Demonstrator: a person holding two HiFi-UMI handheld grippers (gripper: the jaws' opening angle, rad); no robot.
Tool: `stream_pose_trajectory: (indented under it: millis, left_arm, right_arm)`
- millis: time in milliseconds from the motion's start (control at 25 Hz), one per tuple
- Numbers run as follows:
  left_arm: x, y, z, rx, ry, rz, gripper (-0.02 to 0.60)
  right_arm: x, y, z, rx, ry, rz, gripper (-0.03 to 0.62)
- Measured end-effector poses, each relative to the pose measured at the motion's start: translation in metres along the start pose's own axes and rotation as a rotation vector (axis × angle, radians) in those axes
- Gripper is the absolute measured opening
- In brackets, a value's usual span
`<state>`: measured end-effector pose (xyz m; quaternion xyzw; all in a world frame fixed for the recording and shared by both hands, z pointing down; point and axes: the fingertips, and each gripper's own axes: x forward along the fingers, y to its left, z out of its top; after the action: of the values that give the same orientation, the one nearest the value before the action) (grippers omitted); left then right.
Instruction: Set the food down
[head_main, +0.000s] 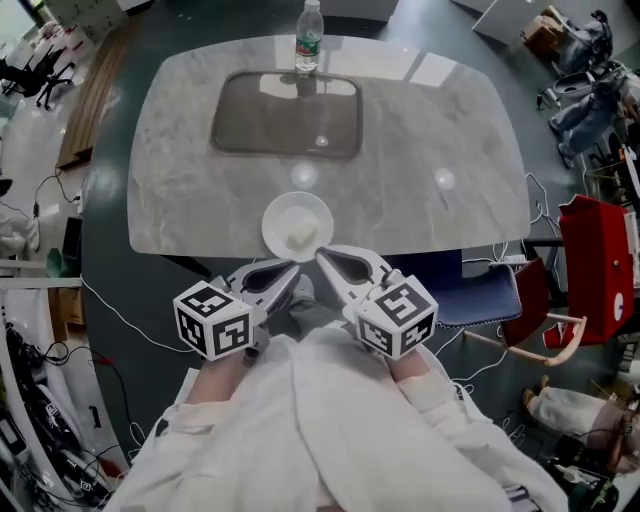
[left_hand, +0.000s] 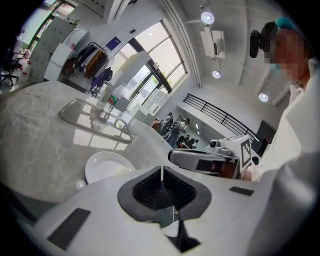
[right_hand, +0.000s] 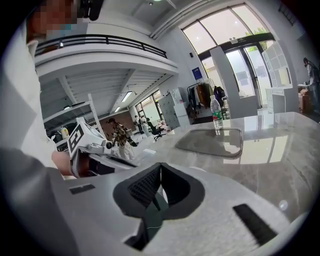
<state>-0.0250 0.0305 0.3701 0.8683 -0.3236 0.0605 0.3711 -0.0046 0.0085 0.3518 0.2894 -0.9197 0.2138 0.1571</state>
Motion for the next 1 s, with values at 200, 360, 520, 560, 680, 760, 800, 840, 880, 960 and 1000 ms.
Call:
stream_pose_trajectory:
  millis: [200,360,520,560,680,760,800,840,880,960,1000]
  left_arm:
    - [0.023,0.013,0.025,0.006,-0.008,-0.005,0.026]
    - [0.035,0.023,0.039,0.004,-0.016,0.007,0.026]
    - [0.044,0.028,0.05,-0.01,-0.03,0.008,0.026]
    - [0.045,0.029,0.051,-0.01,-0.031,0.01,0.026]
    - [0.048,0.032,0.052,-0.009,-0.023,0.017,0.026]
    - [0.05,0.033,0.052,-0.015,-0.018,0.017,0.026]
    - [0.051,0.033,0.051,-0.02,-0.017,0.016,0.026]
    - [0.052,0.033,0.05,-0.025,-0.017,0.015,0.026]
    - [0.052,0.033,0.049,-0.029,-0.016,0.015,0.026]
    - [0.052,0.034,0.047,-0.034,-0.013,0.016,0.026]
    - [0.053,0.035,0.047,-0.035,-0.011,0.015,0.026]
  right_arm:
    - [0.013,-0.021,0.017,0.008,-0.009,0.036,0.002]
    - [0.019,-0.039,0.032,-0.005,-0.019,0.045,0.002]
    - [0.025,-0.049,0.037,-0.025,0.0,0.064,0.002]
    - [0.026,-0.05,0.038,-0.027,0.004,0.069,0.002]
    - [0.027,-0.052,0.036,-0.025,0.015,0.077,0.002]
    - [0.027,-0.055,0.033,-0.019,0.024,0.078,0.002]
    - [0.027,-0.057,0.031,-0.015,0.029,0.077,0.002]
    - [0.027,-0.057,0.03,-0.01,0.033,0.076,0.003]
    - [0.026,-0.058,0.028,-0.006,0.037,0.074,0.002]
    - [0.027,-0.06,0.025,0.002,0.044,0.07,0.002]
    - [0.027,-0.06,0.024,0.006,0.045,0.068,0.002]
